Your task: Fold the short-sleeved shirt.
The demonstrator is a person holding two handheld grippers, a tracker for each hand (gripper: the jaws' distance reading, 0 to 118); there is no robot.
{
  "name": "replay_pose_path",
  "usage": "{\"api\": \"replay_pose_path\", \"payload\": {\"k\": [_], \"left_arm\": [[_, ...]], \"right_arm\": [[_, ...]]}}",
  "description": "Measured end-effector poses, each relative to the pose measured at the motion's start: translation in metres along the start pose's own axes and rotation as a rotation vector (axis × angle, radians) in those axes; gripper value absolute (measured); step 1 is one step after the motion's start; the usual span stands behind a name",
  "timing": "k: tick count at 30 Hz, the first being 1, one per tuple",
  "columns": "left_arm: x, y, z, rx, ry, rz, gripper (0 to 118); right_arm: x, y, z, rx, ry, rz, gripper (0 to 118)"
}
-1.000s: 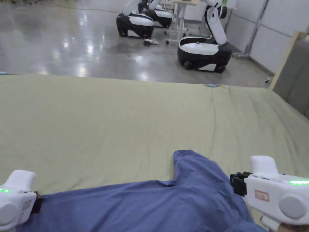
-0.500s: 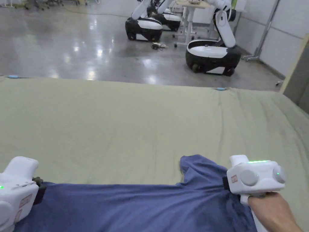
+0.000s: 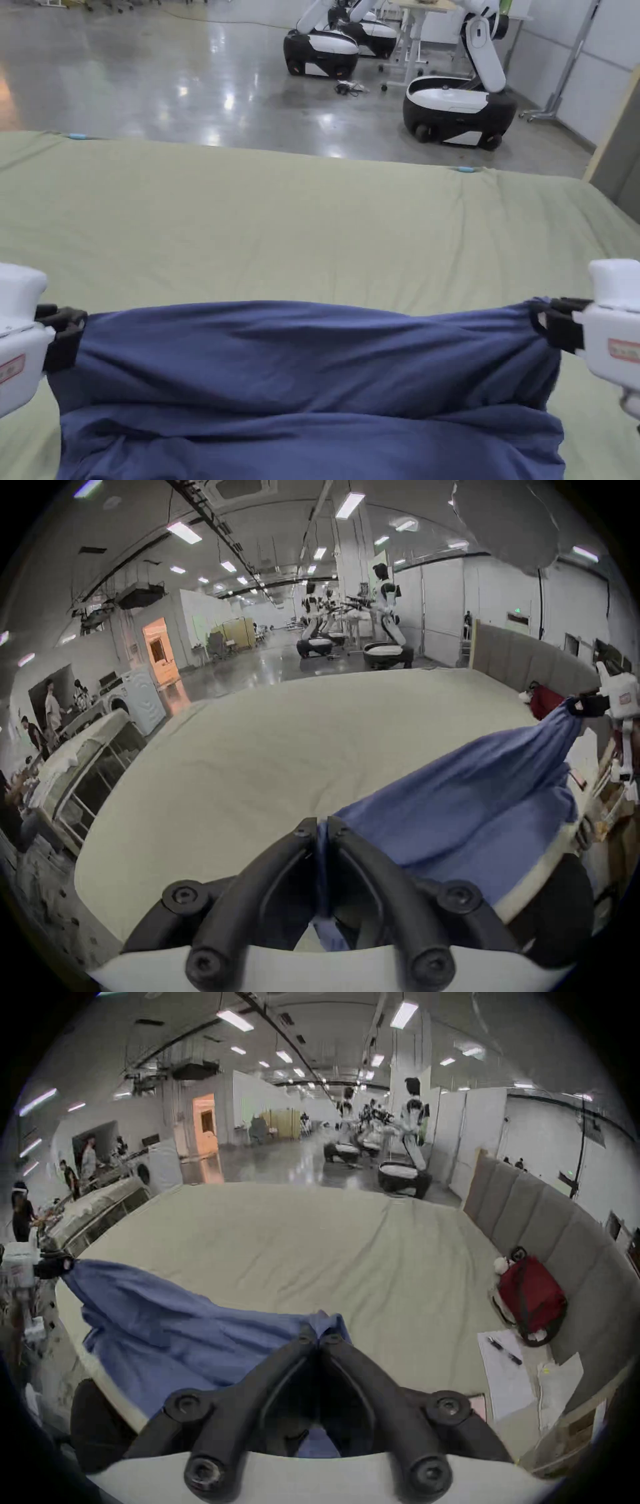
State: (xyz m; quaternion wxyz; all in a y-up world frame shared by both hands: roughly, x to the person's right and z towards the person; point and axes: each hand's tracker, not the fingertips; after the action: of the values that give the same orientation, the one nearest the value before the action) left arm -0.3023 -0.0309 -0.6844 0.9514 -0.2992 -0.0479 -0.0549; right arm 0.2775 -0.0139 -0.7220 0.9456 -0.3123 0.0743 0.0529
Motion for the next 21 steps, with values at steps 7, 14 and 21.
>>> {"api": "replay_pose_path", "payload": {"k": [7, 14, 21], "left_arm": [[0.01, -0.119, 0.011, -0.216, -0.011, 0.097, 3], [0.034, -0.133, 0.01, -0.098, 0.141, 0.078, 100], [0.085, -0.08, 0.026, 0.276, 0.006, 0.078, 118]], "right_arm": [[-0.022, -0.128, 0.015, -0.123, -0.034, -0.06, 3], [-0.03, -0.148, 0.011, -0.05, -0.088, -0.095, 56], [-0.097, -0.098, 0.058, 0.367, -0.027, -0.074, 80]]}}
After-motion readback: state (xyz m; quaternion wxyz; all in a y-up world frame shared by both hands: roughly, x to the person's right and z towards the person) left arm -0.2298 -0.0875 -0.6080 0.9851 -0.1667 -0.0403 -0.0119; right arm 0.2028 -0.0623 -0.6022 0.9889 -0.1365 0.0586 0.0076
